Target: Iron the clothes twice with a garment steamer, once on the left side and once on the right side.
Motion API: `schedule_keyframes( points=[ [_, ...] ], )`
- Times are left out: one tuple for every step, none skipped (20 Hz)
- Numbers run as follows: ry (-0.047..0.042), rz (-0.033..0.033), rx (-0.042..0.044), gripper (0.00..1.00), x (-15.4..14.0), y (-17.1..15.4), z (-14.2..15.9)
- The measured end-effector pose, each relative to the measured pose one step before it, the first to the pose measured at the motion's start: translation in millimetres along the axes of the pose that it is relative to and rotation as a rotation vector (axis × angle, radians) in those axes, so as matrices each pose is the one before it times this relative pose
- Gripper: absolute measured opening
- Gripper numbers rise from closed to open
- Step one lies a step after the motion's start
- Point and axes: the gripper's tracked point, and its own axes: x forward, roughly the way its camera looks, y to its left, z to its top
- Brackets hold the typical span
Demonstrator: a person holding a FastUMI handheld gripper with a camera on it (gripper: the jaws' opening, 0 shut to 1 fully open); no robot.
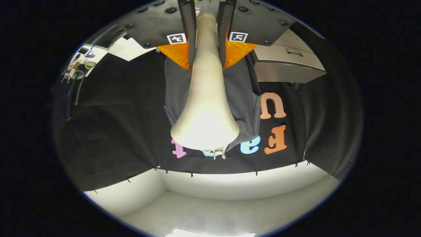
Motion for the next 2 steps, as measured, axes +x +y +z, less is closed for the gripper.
schedule_keyframes(
  points=[
    [0.00071,-0.00083,-0.00035,0.33,-0.58,-0.56,0.57],
    [-0.00032,-0.00198,0.00274,0.33,-0.57,-1.15,-0.24]
  ],
)
